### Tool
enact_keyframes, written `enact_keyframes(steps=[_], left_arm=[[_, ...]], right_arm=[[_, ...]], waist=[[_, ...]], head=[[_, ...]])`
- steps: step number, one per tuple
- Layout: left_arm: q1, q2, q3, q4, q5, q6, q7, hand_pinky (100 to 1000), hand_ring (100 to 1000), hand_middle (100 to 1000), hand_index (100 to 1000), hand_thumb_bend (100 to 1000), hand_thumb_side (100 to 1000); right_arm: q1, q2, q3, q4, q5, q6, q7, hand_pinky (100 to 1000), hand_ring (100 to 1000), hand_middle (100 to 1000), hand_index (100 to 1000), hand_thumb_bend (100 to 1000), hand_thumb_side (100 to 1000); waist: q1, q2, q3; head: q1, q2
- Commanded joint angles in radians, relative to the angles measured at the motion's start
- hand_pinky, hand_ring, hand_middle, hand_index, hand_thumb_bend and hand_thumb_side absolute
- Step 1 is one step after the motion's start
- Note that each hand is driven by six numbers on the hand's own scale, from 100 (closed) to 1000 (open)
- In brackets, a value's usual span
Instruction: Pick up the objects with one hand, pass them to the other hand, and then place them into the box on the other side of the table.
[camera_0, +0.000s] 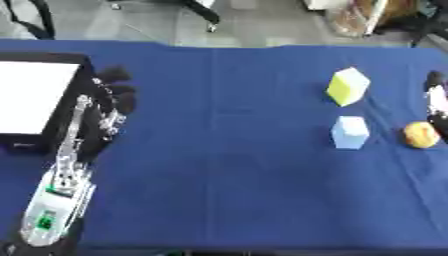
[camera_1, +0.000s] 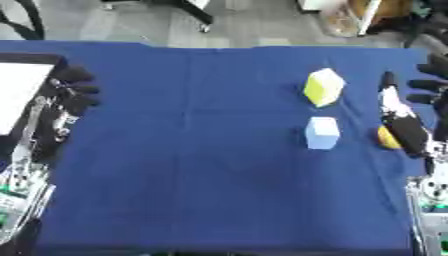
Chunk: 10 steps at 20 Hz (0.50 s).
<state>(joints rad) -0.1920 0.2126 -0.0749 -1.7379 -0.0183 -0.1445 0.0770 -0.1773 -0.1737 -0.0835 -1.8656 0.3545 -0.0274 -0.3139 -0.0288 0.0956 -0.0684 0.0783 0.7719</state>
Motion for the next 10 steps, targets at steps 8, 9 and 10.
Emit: enact_keyframes(steps=[8, 9, 10], left_arm=[[-0.005, -0.008, 0.003, -0.003, -0.011, -0.003, 0.002, 662, 703, 727, 843, 595, 632], [-0.004, -0.01, 0.003, -0.003, -0.01, -0.004, 0.002, 662, 702, 727, 843, 595, 631], [-0.003, -0.011, 0.004, -0.001, -0.01, -0.004, 0.002, 661, 702, 727, 843, 595, 631]], right_arm=[[0.002, -0.008, -0.003, 0.004, -0.002, 0.002, 0.013, 598, 665, 705, 831, 326, 415], [0.002, -0.009, -0.002, 0.005, -0.001, 0.003, 0.016, 598, 665, 706, 831, 325, 414], [0.002, -0.009, -0.002, 0.006, 0.001, 0.003, 0.018, 598, 665, 706, 831, 324, 415]], waist=[[0.005, 0.003, -0.005], [0.007, 0.002, -0.005], [0.008, 0.002, -0.006]], head=[[-0.007, -0.002], [-0.005, -0.002], [-0.005, -0.002]])
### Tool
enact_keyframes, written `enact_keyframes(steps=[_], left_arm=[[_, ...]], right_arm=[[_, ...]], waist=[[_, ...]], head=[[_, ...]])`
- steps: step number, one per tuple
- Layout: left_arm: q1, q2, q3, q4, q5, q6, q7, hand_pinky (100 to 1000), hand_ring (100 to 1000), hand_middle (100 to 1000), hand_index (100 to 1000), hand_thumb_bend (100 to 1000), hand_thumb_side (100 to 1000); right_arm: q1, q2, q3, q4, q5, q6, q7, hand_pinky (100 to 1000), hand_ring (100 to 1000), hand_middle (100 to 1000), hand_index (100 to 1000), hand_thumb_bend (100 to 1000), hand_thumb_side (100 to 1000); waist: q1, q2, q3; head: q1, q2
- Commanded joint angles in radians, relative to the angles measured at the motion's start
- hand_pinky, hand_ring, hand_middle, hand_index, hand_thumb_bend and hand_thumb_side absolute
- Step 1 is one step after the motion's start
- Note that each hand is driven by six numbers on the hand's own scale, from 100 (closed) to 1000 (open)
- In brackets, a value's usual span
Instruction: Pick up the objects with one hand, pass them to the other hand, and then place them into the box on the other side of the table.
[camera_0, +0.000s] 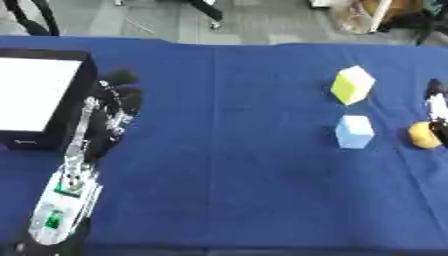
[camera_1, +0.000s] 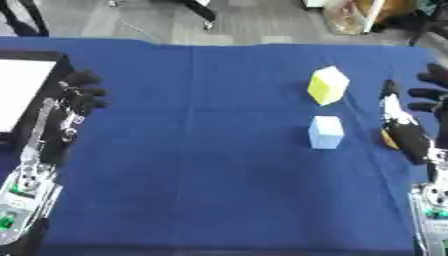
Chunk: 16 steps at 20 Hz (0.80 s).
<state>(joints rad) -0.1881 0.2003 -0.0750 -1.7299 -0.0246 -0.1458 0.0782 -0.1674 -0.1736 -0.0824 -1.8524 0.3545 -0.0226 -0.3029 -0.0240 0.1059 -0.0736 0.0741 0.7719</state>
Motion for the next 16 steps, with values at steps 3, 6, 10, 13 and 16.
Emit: enact_keyframes(steps=[3, 6, 10, 13, 16], left_arm=[[-0.007, 0.004, 0.002, -0.006, -0.005, -0.003, -0.004, 662, 703, 727, 843, 602, 627], [-0.008, 0.006, 0.003, -0.006, -0.008, -0.003, -0.009, 663, 707, 731, 843, 616, 619], [-0.007, 0.016, -0.002, -0.005, -0.018, -0.002, -0.038, 665, 720, 740, 849, 637, 610], [-0.01, 0.022, -0.004, -0.006, -0.024, -0.002, -0.061, 666, 728, 745, 852, 653, 594], [-0.007, 0.024, -0.007, -0.004, -0.031, -0.003, -0.085, 666, 726, 744, 852, 661, 588]], right_arm=[[-0.008, -0.009, -0.007, -0.004, 0.005, 0.002, 0.008, 597, 665, 706, 832, 321, 409], [-0.021, -0.028, -0.01, 0.016, 0.022, 0.02, 0.019, 599, 670, 714, 839, 320, 398], [-0.053, -0.087, -0.022, 0.082, 0.055, 0.055, 0.051, 603, 681, 736, 850, 322, 369], [-0.084, -0.132, -0.038, 0.153, 0.072, 0.078, 0.062, 606, 688, 755, 856, 340, 369], [-0.107, -0.165, -0.054, 0.241, 0.082, 0.098, 0.069, 611, 696, 769, 861, 353, 371]], waist=[[0.003, -0.011, -0.006], [0.004, -0.012, -0.004], [0.002, -0.018, -0.002], [0.001, -0.018, 0.003], [0.001, -0.023, 0.002]], head=[[-0.011, -0.002], [-0.015, -0.002], [-0.031, -0.002], [-0.036, -0.002], [-0.043, -0.002]])
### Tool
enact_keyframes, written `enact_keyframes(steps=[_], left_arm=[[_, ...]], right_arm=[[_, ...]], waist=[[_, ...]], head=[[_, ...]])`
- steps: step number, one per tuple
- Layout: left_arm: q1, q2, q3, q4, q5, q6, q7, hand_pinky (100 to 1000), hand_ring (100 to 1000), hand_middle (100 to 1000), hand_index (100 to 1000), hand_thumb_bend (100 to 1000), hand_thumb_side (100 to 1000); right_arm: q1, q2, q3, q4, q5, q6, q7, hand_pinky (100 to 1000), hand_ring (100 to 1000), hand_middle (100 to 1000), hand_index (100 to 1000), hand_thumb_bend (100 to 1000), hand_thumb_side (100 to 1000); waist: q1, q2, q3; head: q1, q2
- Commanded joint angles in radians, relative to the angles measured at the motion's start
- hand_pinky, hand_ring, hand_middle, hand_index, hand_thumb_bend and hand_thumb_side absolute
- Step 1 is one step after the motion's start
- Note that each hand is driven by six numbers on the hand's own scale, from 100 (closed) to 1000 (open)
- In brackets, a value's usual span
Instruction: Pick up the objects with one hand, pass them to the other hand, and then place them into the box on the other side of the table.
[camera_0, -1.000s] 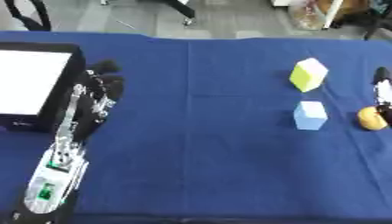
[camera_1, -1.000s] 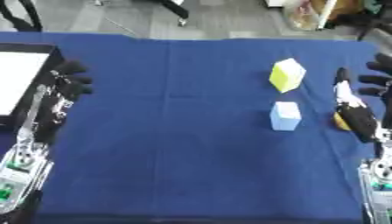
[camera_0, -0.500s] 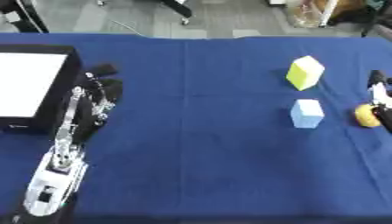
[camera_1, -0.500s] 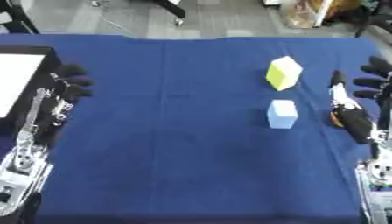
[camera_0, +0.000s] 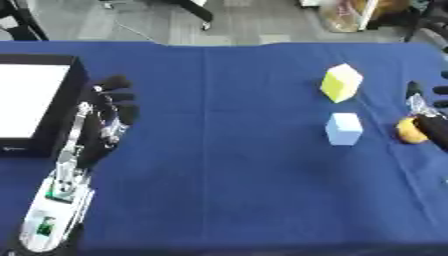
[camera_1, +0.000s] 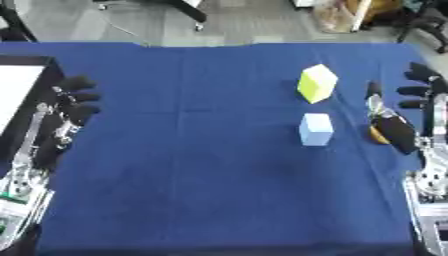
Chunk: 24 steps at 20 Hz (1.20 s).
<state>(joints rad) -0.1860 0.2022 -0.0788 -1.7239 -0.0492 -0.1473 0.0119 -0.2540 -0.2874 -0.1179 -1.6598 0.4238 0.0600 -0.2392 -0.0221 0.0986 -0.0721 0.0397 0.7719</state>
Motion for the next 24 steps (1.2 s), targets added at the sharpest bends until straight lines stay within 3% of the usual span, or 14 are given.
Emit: enact_keyframes(steps=[1, 10, 14, 15, 24], left_arm=[[-0.009, 0.024, -0.003, -0.011, -0.007, -0.003, -0.025, 666, 723, 742, 852, 664, 586], [-0.014, 0.029, -0.007, -0.016, -0.005, -0.004, -0.043, 667, 713, 734, 851, 659, 588], [-0.014, 0.029, -0.009, -0.018, -0.003, -0.004, -0.046, 666, 712, 733, 851, 657, 589], [-0.015, 0.03, -0.01, -0.018, -0.002, -0.004, -0.047, 666, 712, 733, 851, 657, 589], [-0.014, 0.03, -0.014, -0.019, 0.002, -0.008, -0.052, 666, 710, 730, 851, 654, 591]], right_arm=[[-0.025, -0.06, -0.023, 0.075, 0.016, 0.02, 0.008, 612, 699, 775, 862, 359, 370], [-0.076, -0.108, -0.019, 0.297, 0.053, 0.025, 0.051, 623, 708, 794, 871, 372, 377], [-0.1, -0.114, -0.009, 0.366, 0.068, 0.021, 0.07, 625, 707, 789, 864, 366, 372], [-0.106, -0.115, -0.006, 0.382, 0.071, 0.021, 0.075, 625, 707, 785, 862, 387, 333], [-0.134, -0.116, 0.003, 0.501, 0.082, 0.027, 0.095, 626, 702, 774, 849, 326, 319]], waist=[[-0.001, -0.016, 0.002], [-0.002, -0.022, 0.008], [-0.003, -0.023, 0.011], [-0.004, -0.024, 0.012], [-0.009, -0.024, 0.022]], head=[[-0.011, -0.002], [-0.011, -0.002], [-0.012, -0.002], [-0.014, -0.002], [-0.018, -0.002]])
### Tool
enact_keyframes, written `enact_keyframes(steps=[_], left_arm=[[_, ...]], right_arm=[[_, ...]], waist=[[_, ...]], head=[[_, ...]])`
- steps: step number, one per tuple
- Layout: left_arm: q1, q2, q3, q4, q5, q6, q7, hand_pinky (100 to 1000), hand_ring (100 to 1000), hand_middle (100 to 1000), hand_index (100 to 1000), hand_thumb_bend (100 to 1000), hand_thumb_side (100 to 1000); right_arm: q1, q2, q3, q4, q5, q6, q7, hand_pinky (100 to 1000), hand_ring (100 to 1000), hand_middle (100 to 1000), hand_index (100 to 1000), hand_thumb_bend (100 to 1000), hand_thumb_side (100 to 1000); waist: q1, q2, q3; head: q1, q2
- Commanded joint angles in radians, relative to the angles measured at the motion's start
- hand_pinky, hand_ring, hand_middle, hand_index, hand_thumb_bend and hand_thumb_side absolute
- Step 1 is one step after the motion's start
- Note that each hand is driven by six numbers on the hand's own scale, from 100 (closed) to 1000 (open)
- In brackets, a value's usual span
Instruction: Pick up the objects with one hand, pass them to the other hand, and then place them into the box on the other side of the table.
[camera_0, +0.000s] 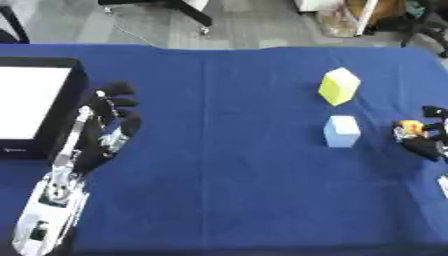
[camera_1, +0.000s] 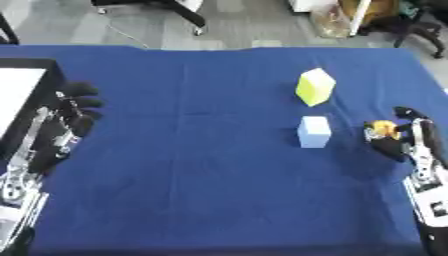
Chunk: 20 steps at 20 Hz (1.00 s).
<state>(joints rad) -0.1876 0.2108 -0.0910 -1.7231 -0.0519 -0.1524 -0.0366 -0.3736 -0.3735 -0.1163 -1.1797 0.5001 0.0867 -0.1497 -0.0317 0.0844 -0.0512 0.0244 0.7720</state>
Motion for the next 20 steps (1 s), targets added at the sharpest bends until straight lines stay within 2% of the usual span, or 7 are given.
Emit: enact_keyframes(steps=[1, 5, 10, 14, 15, 20], left_arm=[[-0.013, 0.021, -0.002, -0.021, 0.005, -0.002, -0.004, 666, 710, 730, 851, 654, 592], [-0.013, 0.021, -0.002, -0.021, 0.005, -0.002, -0.005, 666, 708, 729, 851, 652, 594], [-0.013, 0.022, -0.001, -0.022, 0.006, -0.001, -0.004, 666, 708, 728, 852, 649, 596], [-0.013, 0.022, -0.001, -0.021, 0.007, -0.001, -0.004, 666, 707, 728, 851, 645, 600], [-0.013, 0.022, -0.001, -0.021, 0.007, -0.001, -0.003, 666, 707, 728, 851, 644, 601], [-0.013, 0.022, -0.001, -0.022, 0.008, 0.0, -0.003, 666, 707, 728, 851, 640, 603]], right_arm=[[-0.016, -0.03, 0.002, 0.032, 0.005, 0.002, 0.004, 626, 700, 771, 846, 321, 309], [-0.021, -0.032, 0.001, 0.066, 0.011, 0.012, -0.01, 623, 691, 759, 832, 283, 243], [-0.024, -0.034, 0.002, 0.095, 0.04, 0.036, -0.018, 623, 681, 741, 817, 214, 113], [-0.026, -0.036, -0.001, 0.104, 0.07, 0.062, -0.023, 616, 657, 699, 776, 124, 100], [-0.025, -0.036, -0.002, 0.104, 0.076, 0.069, -0.029, 609, 640, 667, 748, 100, 100], [-0.024, -0.035, -0.007, 0.1, 0.092, 0.094, -0.079, 566, 544, 493, 567, 100, 100]], waist=[[0.0, -0.008, 0.002], [0.001, -0.006, 0.005], [0.001, -0.007, 0.007], [0.001, -0.008, 0.008], [0.001, -0.008, 0.008], [0.0, -0.008, 0.008]], head=[[-0.002, -0.002], [-0.003, -0.002], [-0.003, -0.002], [-0.004, -0.002], [-0.004, -0.002], [-0.003, -0.002]])
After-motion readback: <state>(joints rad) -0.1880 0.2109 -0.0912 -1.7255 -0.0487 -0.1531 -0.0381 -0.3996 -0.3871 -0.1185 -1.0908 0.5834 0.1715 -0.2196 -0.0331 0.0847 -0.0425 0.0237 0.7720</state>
